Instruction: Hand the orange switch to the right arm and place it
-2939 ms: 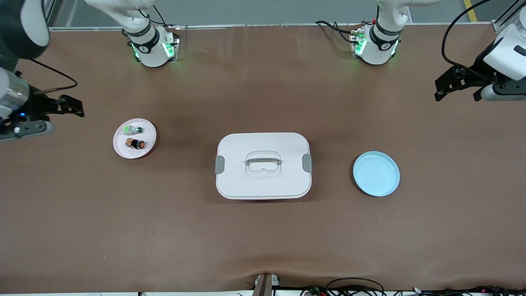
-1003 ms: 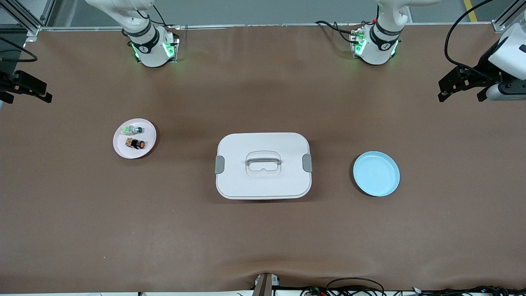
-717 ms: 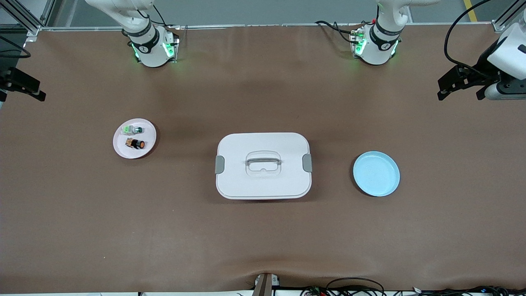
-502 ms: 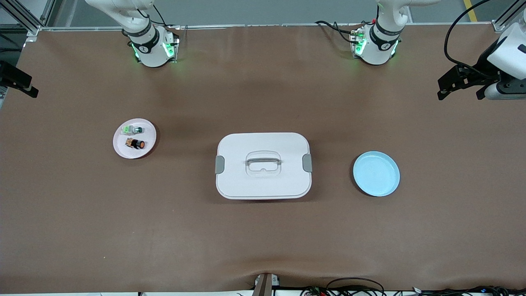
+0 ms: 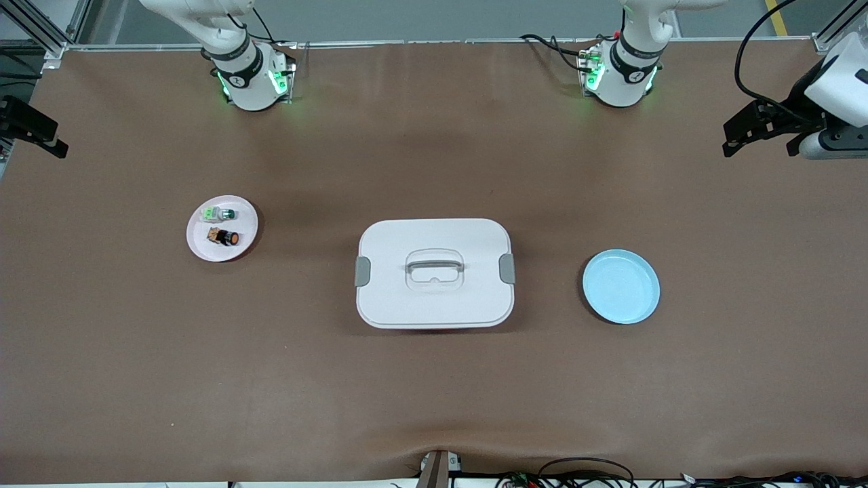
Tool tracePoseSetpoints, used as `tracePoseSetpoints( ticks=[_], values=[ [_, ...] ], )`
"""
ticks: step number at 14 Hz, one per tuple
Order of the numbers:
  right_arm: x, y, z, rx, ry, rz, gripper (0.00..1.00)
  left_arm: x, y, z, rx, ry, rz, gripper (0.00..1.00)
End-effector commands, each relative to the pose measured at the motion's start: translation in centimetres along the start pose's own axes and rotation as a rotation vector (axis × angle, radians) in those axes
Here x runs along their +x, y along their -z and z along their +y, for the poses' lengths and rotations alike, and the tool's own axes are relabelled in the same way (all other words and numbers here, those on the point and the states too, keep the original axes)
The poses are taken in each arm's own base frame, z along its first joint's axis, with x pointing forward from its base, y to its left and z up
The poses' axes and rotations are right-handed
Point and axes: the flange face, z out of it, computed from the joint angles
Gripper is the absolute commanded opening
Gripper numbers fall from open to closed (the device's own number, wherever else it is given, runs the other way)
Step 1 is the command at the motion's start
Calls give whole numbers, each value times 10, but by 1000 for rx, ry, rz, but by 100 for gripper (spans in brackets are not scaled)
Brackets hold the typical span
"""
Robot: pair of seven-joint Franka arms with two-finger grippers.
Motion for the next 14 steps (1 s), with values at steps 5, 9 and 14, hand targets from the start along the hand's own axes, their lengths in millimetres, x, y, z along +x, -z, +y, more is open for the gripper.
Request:
tracePoseSetpoints(
  ticks=[5,9,14],
  values=[
    [-8,2,-2,45,-83,-29,100,-2,14,-3,4,-12,18,100],
    [-9,1,0,47,-107,-40,100,0,18,-2,1,-14,27,100],
    [-10,2,-1,45,-100,-43,100,0,19,0,1,-16,27,100]
  ],
)
